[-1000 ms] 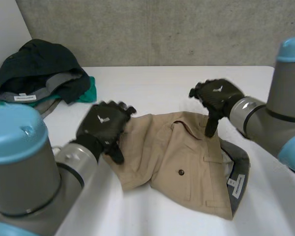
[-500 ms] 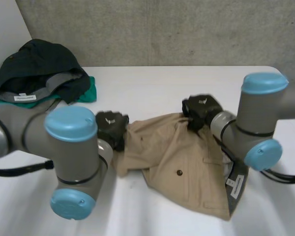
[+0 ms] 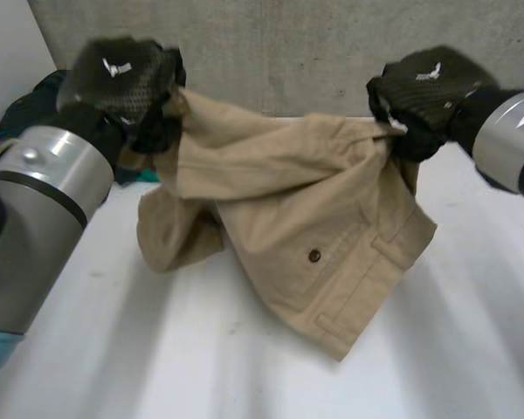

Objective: Fold the laundry.

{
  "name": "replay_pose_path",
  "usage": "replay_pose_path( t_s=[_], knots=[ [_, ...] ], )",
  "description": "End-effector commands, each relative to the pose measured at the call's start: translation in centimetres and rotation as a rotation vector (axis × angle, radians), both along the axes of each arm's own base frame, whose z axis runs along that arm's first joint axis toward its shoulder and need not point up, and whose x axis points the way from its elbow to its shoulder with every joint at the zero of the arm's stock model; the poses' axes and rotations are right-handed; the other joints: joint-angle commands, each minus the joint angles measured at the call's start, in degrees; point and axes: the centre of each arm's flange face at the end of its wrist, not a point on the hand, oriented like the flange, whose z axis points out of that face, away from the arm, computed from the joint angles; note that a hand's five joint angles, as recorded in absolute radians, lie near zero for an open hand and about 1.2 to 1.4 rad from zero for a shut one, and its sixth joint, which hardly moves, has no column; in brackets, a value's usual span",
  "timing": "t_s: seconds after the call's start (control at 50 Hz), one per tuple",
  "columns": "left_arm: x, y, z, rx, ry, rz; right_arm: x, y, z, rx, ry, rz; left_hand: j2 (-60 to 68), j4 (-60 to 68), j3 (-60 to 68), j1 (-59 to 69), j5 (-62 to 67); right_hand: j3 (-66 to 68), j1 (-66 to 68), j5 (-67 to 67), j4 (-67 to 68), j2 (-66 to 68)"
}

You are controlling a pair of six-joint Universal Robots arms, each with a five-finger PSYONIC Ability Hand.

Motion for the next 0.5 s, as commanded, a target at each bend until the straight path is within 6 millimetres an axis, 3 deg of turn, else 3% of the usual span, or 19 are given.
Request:
replay_pose_path(
  t_s=[0.02,0.12,0.16,0.2,0.34,0.42,0.5],
  knots=[
    [-0.5,-1.1,-2.4,0.064,-0.038,0.004,1.0,-2.3,-4.9,0.126,0.051,0.003,11.6,11.5,12.0,18.1,14.1,12.2,20.2,13.7,12.0,12.7],
    [-0.9,-2.6,-4.3,0.107,-0.065,0.009,1.6,-3.3,-8.1,0.213,0.075,0.005,11.6,11.5,12.0,18.1,14.1,12.2,20.2,13.7,12.0,12.7],
    [-1.4,-3.4,-5.8,0.140,-0.084,0.010,1.7,-3.7,-9.5,0.250,0.084,-0.010,11.6,11.5,12.0,18.1,14.1,-22.4,-14.4,-20.9,-22.6,-21.9],
    [-1.8,-3.7,-6.6,0.156,-0.096,0.007,1.6,-3.8,-10.0,0.280,0.070,-0.034,11.6,11.5,12.0,18.1,14.1,-38.1,-30.1,-36.6,-38.4,-37.6],
    [-2.0,-4.5,-7.7,0.181,-0.105,0.013,0.0,-3.9,-10.1,0.441,-0.118,-0.183,11.6,11.5,12.0,18.1,14.1,-39.7,-31.7,-38.2,-39.9,-39.2],
    [-1.9,-4.0,-7.8,0.189,-0.110,0.010,-4.1,-5.0,-10.9,0.548,-0.231,-0.339,11.6,11.5,12.0,18.1,14.1,-40.3,-32.3,-38.9,-40.6,-39.9],
    [-1.7,-3.7,-8.2,0.203,-0.119,0.010,-6.3,-5.1,-12.2,0.626,-0.285,-0.433,11.6,11.5,12.0,18.1,14.1,-42.5,-34.5,-41.1,-42.8,-42.1]
  ],
)
